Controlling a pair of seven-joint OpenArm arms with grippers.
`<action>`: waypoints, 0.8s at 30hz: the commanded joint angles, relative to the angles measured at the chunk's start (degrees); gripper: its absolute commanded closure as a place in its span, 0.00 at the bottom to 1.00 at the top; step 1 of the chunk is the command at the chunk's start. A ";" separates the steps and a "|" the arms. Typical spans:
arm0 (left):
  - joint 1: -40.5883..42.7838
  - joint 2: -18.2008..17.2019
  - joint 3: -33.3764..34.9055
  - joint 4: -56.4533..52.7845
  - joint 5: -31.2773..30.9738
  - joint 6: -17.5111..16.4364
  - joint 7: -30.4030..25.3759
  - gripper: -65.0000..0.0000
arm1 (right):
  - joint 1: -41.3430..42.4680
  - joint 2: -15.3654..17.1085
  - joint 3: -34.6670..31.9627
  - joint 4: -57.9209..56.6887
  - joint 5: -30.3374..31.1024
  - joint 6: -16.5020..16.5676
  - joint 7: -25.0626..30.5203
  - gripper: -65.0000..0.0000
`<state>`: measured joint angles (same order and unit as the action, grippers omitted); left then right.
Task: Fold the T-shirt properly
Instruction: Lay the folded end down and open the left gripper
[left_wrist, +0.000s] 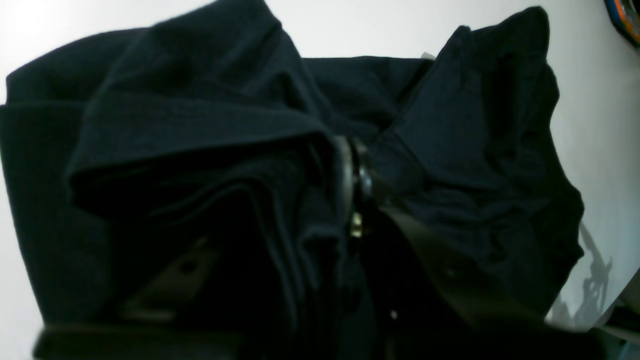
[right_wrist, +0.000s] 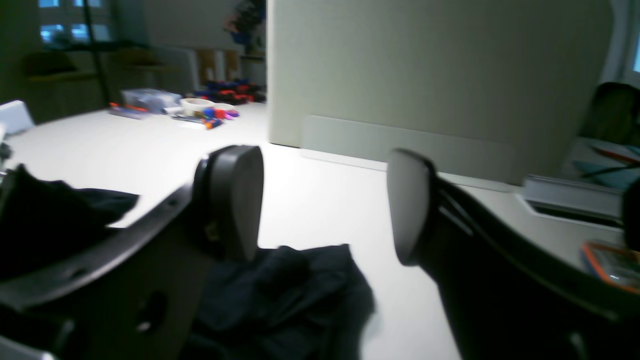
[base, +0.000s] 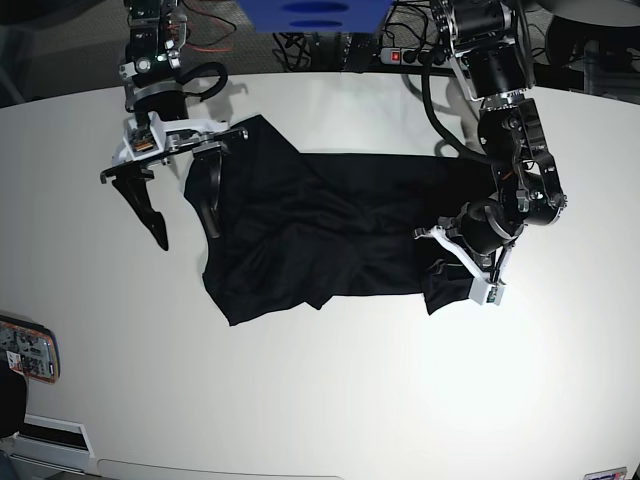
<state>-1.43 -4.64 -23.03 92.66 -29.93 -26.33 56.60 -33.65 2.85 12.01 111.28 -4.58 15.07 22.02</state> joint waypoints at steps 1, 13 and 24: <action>-0.99 -0.50 0.04 0.83 -1.06 -0.44 -1.08 1.00 | -0.24 0.18 0.17 1.20 0.75 -0.43 1.85 0.43; -1.07 -1.38 5.66 1.10 -1.67 -0.53 -1.08 0.12 | -0.24 1.32 0.17 1.20 0.75 -0.43 1.85 0.43; -5.29 4.25 17.71 -1.10 -1.32 -0.18 -1.08 0.00 | -0.24 1.32 0.17 1.20 0.75 -0.43 1.67 0.43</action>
<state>-5.54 -0.56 -5.34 90.67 -30.37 -26.35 56.45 -33.69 3.97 12.05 111.28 -4.56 14.81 21.93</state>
